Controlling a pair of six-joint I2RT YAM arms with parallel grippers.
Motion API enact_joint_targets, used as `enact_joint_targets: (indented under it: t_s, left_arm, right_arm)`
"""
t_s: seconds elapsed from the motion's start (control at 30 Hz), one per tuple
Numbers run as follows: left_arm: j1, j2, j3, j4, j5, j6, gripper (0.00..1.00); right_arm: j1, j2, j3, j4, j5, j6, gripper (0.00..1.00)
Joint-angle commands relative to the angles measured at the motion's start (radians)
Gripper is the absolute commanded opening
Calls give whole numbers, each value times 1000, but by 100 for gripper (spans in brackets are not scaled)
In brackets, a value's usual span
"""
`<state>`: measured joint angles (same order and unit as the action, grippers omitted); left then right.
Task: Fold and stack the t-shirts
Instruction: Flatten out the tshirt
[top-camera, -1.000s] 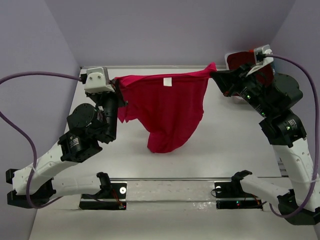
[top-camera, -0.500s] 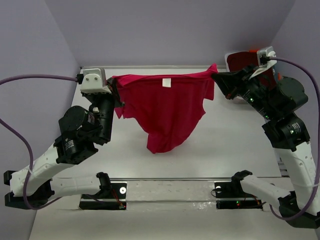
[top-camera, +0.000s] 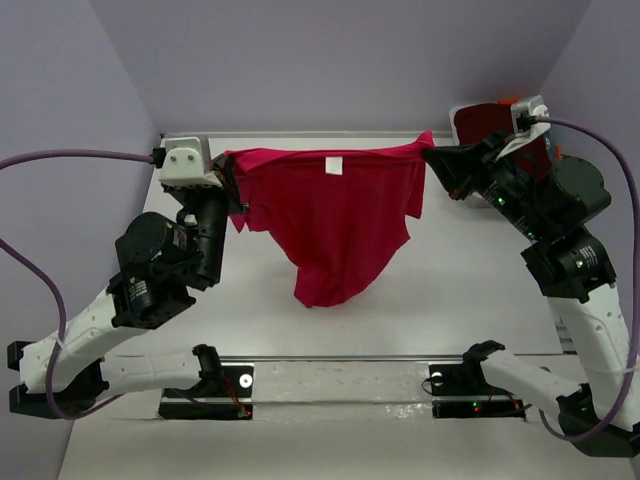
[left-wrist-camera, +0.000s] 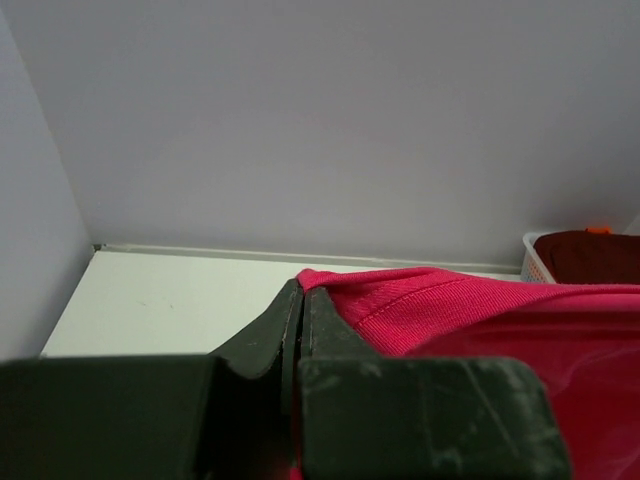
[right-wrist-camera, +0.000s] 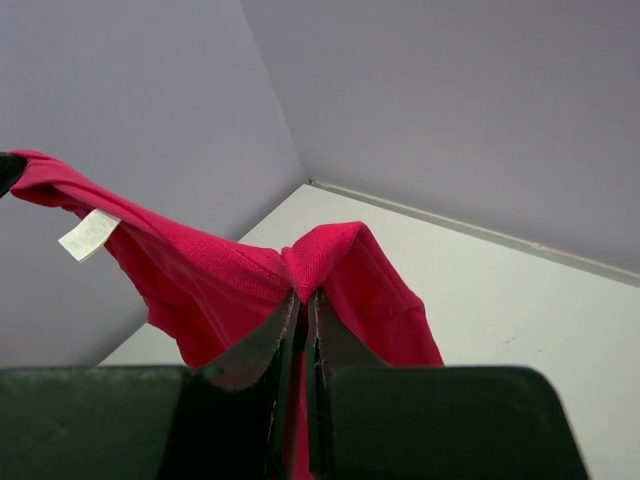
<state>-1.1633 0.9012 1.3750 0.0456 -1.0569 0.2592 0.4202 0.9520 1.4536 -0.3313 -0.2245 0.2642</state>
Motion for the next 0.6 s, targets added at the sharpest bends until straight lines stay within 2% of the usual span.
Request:
enact_joint_targets:
  t_s: [0.0, 0.27, 0.33, 0.47, 0.57]
  left_arm:
    - [17, -55, 85, 134, -117, 104, 6]
    - [17, 21, 191, 322, -88, 311, 6]
    - [17, 40, 238, 350, -78, 374, 6]
    - [17, 59, 349, 294, -39, 367, 6]
    - [17, 45, 371, 277, -28, 365, 6]
  right_arm:
    - [-18, -21, 79, 72, 102, -51, 7]
    - [-18, 93, 217, 98, 108, -51, 7]
    - [-18, 134, 298, 83, 123, -71, 7]
    - [-18, 143, 418, 51, 114, -79, 7]
    - [-18, 125, 476, 38, 114, -88, 7]
